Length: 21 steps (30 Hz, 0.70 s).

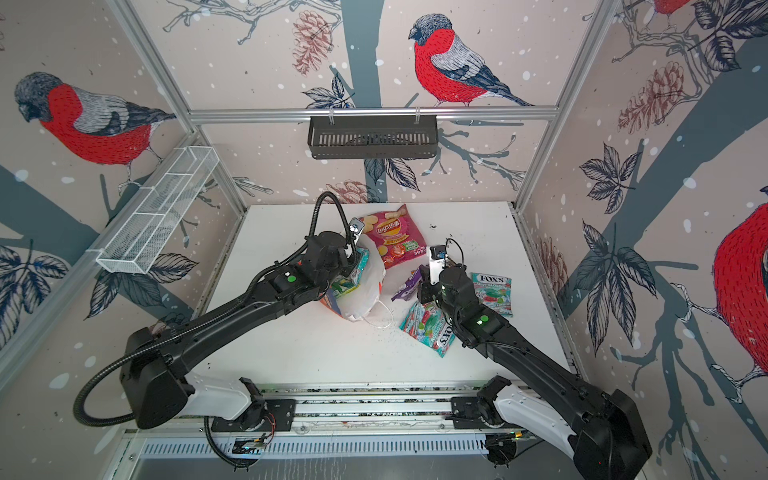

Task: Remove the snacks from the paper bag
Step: 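Lower the purple packet onto the table and open the right gripper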

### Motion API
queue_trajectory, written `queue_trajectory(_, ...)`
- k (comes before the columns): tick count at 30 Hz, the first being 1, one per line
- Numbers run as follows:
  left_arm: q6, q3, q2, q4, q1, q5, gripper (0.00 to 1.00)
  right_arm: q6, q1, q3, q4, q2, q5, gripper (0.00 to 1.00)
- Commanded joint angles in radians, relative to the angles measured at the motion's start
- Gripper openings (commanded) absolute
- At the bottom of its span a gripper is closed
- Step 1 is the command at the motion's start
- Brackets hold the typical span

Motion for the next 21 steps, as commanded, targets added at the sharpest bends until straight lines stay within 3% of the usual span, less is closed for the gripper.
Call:
queue_trajectory(1, 0.01, -0.002, -0.009, 0.051, 0.003, -0.009, 0.0, 0.02, -0.001, 0.016, 0.044, 0.028, -0.019, 0.0)
queue_trajectory(21, 0.014, -0.005, -0.014, 0.056, 0.003, -0.012, 0.0, 0.053, -0.007, 0.229, 0.051, 0.473, -0.142, 0.03)
